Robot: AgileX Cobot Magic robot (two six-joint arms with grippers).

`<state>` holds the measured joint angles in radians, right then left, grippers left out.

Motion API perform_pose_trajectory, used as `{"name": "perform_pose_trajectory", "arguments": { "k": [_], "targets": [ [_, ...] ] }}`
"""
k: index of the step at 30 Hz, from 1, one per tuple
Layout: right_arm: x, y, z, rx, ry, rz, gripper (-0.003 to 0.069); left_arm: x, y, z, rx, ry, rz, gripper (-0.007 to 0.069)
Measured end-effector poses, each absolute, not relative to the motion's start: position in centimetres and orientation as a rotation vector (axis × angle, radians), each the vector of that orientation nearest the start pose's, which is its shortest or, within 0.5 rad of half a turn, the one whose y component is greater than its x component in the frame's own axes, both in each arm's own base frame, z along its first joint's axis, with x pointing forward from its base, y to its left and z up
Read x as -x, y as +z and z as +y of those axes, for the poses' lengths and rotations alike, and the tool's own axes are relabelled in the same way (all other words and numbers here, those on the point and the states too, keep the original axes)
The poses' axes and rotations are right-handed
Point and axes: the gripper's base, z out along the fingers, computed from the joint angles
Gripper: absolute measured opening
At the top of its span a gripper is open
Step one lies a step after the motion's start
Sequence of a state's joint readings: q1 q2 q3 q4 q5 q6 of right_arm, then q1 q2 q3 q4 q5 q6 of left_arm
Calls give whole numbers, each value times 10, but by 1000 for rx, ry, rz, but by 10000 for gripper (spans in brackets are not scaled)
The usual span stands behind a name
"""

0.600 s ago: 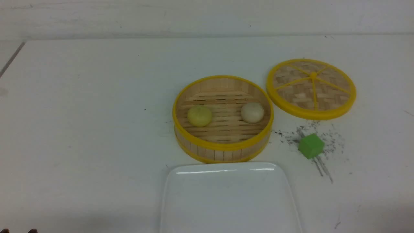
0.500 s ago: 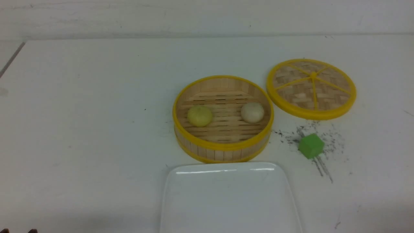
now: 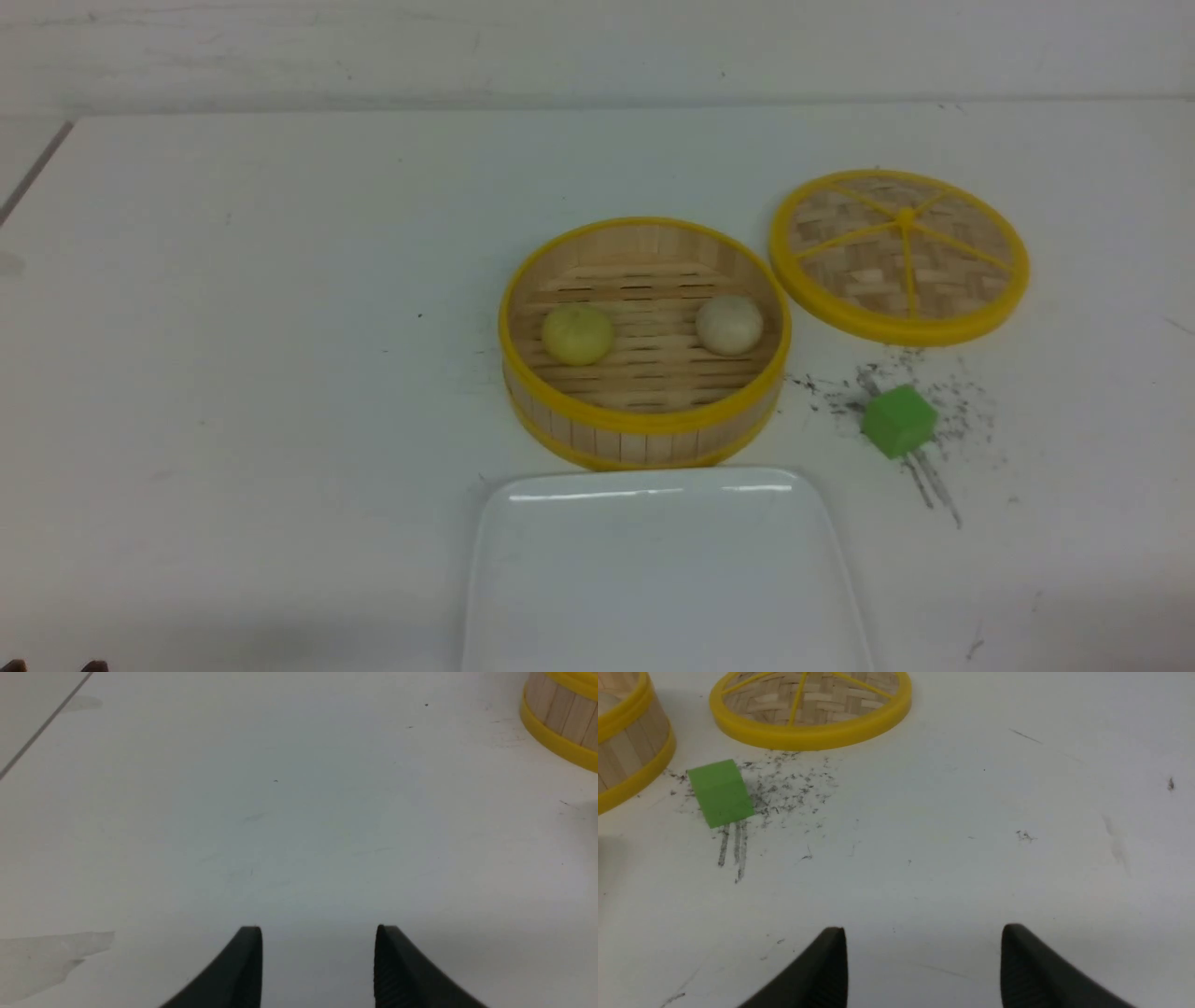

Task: Put the steamed buns into the plate on the white tablecloth.
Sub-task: 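Reach toward a bun in the bamboo steamer with the right gripper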

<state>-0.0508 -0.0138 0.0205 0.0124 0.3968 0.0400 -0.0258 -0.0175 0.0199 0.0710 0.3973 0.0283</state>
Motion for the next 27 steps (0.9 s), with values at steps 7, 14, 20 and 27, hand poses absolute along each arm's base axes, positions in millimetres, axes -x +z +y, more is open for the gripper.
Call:
{"name": "perform_pose_trajectory", "arguments": {
  "k": [7,14,20,27],
  "targets": [
    [-52,171,-2,-93,5,1885,441,-52,172,1,-94,72,1881,352],
    [-52,173,1,-208,132,1864,441,-52,172,1,-94,72,1881,352],
    [-53,176,14,-750,766,1733,441,-52,172,1,-94,72,1881,352],
    [-53,180,16,-861,910,1660,441,-52,172,1,-94,72,1881,352]
  ]
}}
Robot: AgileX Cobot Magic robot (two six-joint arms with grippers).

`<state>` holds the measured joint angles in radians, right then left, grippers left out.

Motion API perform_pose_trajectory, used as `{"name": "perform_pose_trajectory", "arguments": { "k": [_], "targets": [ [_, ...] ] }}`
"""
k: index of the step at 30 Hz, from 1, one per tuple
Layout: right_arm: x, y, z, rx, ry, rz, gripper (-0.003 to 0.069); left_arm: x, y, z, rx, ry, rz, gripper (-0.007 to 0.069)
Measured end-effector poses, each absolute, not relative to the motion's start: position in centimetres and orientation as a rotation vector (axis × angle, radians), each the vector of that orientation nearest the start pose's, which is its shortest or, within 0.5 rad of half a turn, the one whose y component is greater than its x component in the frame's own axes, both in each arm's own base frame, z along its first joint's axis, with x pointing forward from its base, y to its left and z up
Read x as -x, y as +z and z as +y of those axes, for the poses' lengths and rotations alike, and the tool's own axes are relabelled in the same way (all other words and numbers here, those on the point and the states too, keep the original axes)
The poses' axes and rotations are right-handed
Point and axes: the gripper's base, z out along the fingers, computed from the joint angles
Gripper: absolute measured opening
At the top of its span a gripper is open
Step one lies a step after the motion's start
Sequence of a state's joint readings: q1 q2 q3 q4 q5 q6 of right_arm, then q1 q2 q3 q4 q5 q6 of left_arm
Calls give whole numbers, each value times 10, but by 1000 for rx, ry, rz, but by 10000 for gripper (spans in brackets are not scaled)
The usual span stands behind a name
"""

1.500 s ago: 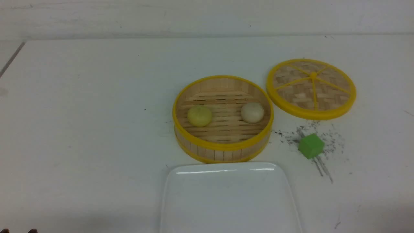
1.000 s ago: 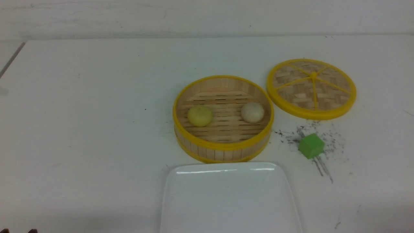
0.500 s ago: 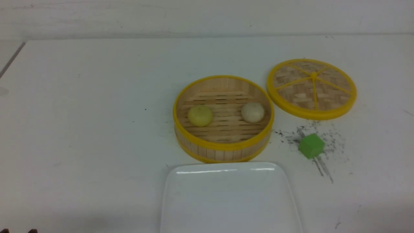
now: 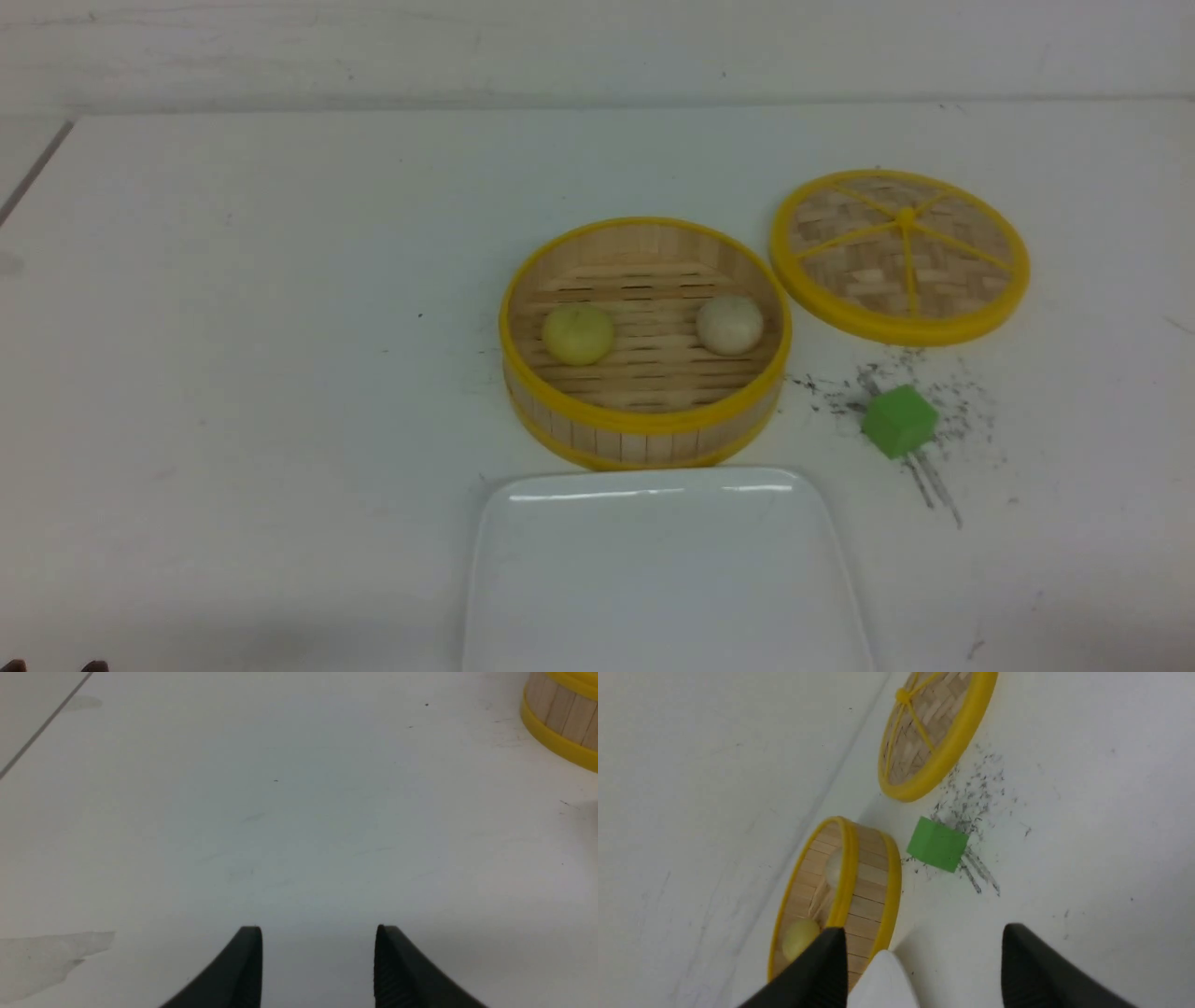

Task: Put the steamed buns into the plate on the white tablecloth.
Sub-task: 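Reach toward a bun in the bamboo steamer with the right gripper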

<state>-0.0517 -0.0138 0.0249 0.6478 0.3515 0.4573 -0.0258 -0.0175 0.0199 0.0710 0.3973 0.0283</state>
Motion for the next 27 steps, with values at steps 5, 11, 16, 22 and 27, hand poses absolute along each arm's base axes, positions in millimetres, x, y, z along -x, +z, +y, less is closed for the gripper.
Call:
{"name": "perform_pose_trajectory", "arguments": {
  "k": [5,11,16,22,27],
  "targets": [
    [-54,183,15,-866,913,1625,441,-52,172,1,-94,72,1881,352],
    [-54,183,14,-865,911,1617,437,-52,172,1,-94,72,1881,352],
    [-55,187,13,-846,895,1594,330,-52,172,1,-94,72,1881,352],
    [-47,255,13,-526,708,1502,-4,-52,172,1,-94,72,1881,352],
    [-61,301,19,-279,536,1704,-3,-52,172,1,-94,72,1881,352]
  ]
}}
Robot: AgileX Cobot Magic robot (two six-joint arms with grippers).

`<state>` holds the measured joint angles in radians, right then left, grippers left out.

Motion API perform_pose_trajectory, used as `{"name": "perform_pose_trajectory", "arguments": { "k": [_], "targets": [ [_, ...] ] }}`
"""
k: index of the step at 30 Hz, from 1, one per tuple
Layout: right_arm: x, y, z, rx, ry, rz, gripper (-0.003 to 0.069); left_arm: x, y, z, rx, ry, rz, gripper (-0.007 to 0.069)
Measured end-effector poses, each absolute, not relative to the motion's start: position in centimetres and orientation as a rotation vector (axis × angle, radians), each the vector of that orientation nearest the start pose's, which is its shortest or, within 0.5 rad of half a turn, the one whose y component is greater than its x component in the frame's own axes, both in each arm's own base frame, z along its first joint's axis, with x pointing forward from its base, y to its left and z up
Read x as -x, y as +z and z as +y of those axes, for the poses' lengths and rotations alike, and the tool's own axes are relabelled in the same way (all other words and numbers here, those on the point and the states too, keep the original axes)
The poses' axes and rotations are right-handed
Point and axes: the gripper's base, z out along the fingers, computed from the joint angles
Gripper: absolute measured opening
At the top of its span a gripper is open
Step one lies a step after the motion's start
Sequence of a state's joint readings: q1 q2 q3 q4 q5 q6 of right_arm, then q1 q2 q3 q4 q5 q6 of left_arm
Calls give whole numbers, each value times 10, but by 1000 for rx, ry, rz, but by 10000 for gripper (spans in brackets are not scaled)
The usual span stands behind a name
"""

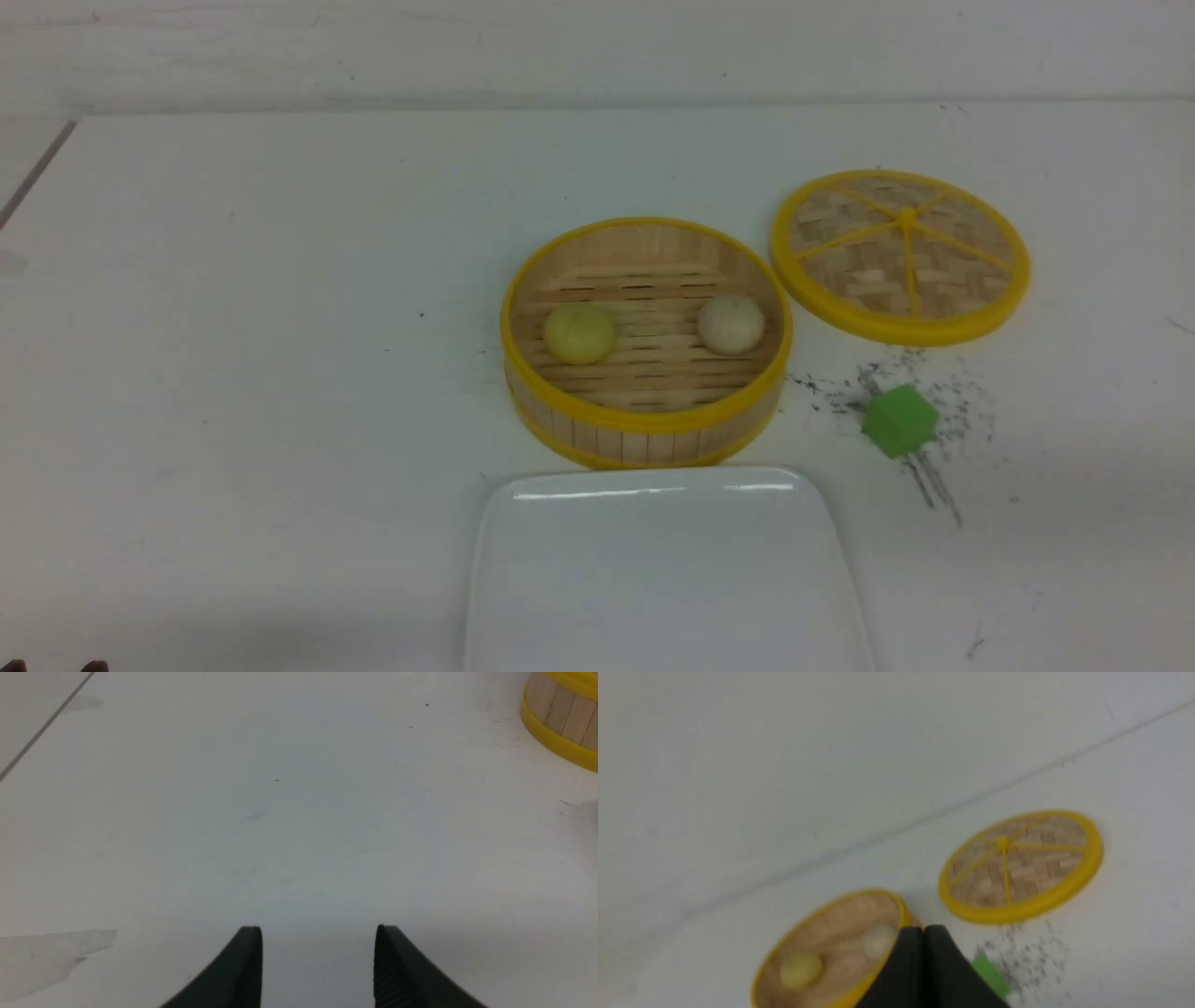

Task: Put the steamed buns into the plate on the white tablecloth.
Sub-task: 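Reach toward a bun in the bamboo steamer with the right gripper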

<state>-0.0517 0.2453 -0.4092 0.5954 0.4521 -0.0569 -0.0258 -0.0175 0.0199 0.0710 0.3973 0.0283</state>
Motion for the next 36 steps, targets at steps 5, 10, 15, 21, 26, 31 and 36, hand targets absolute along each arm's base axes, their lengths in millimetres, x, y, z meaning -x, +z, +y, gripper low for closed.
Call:
{"name": "perform_pose_trajectory", "arguments": {
  "k": [5,10,15,21,26,31,36],
  "targets": [
    [-108,307,30,-127,553,2241,1,-52,172,1,-94,72,1881,352],
    [-146,302,36,-11,646,2424,6,-52,172,1,-94,72,1881,352],
    [-174,304,46,130,801,2418,19,-52,172,2,-120,108,1879,352],
    [-203,308,49,202,884,2454,40,-51,173,11,-291,379,1869,352],
    [-216,311,52,244,902,2479,55,-53,174,9,-107,212,1841,352],
    [-225,313,70,341,852,2475,74,-55,183,-3,531,-517,1678,352],
    [-240,315,93,395,751,2541,125,-56,196,-4,843,-901,1437,352]
  ]
}}
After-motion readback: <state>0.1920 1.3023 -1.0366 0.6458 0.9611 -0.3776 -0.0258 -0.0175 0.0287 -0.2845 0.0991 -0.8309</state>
